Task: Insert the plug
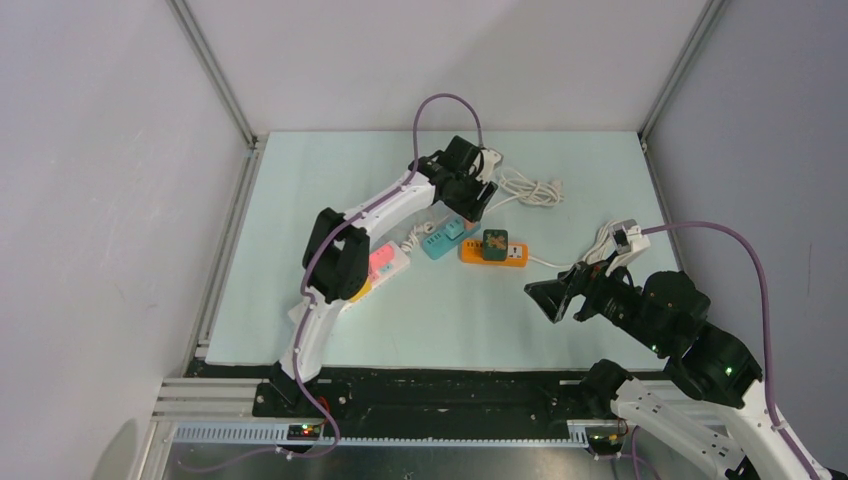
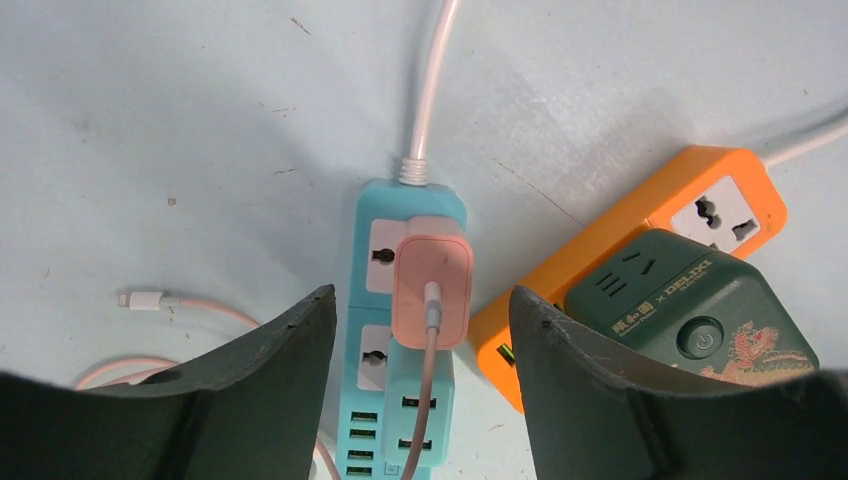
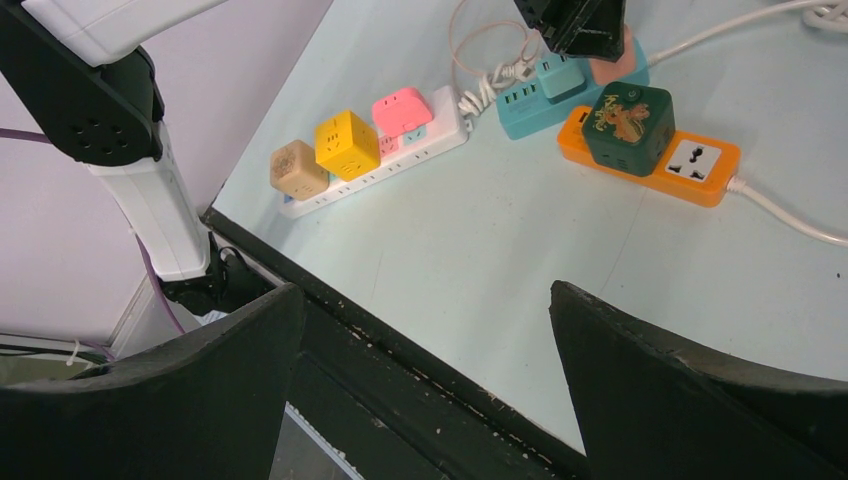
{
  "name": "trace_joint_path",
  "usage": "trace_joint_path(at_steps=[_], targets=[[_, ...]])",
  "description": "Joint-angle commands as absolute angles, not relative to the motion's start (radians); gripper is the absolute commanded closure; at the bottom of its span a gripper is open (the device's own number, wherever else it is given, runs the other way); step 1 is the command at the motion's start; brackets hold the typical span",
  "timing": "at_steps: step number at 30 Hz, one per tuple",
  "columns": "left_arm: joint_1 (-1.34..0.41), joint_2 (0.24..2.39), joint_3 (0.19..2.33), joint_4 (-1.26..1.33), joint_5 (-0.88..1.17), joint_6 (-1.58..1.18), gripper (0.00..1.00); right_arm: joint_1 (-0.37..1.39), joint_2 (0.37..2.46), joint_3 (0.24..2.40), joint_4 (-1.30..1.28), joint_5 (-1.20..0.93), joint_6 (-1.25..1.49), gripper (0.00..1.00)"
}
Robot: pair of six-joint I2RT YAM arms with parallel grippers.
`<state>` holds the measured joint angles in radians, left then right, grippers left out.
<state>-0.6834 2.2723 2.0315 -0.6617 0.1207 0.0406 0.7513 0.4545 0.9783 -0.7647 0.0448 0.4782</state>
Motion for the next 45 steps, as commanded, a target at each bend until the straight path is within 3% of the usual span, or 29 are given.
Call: trace_joint_path(at_steps=[1,4,8,15,20,42,44,45], targets=[[-0.687,2.235,2.047,-0.665,0.087,0.014,0.34,0.754,0.457,0.978,-0.739,0.05,0.489,0.04],[-0.693,2.235,2.014,-0.663,0.081,0.011,0.38,0.752,0.457,0.979,-0.745,0.053,0.488,0.04],[-0.699,2.241,1.994,-0.665,0.075,0.01,0.53,0.754,0.46,0.978,-0.748,0.054,0.491,0.04],[-0.703,2.253,1.994,-0.665,0.075,0.012,0.65,0.754,0.457,0.979,-0.75,0.054,0.494,0.04],[-0.713,2.264,2.001,-0.664,0.069,0.022,0.98,0.754,0.456,0.979,-0.753,0.057,0.495,0.04],[-0.773,2.3,1.902,-0.664,-0.083,-0.027,1.0,0.755,0.468,0.978,-0.742,0.055,0.49,0.04],[-0.77,2.292,1.917,-0.665,-0.088,-0.028,0.92,0.754,0.468,0.978,-0.739,0.059,0.493,0.04],[-0.769,2.289,1.924,-0.665,-0.088,-0.029,0.8,0.754,0.469,0.978,-0.738,0.064,0.501,0.04]])
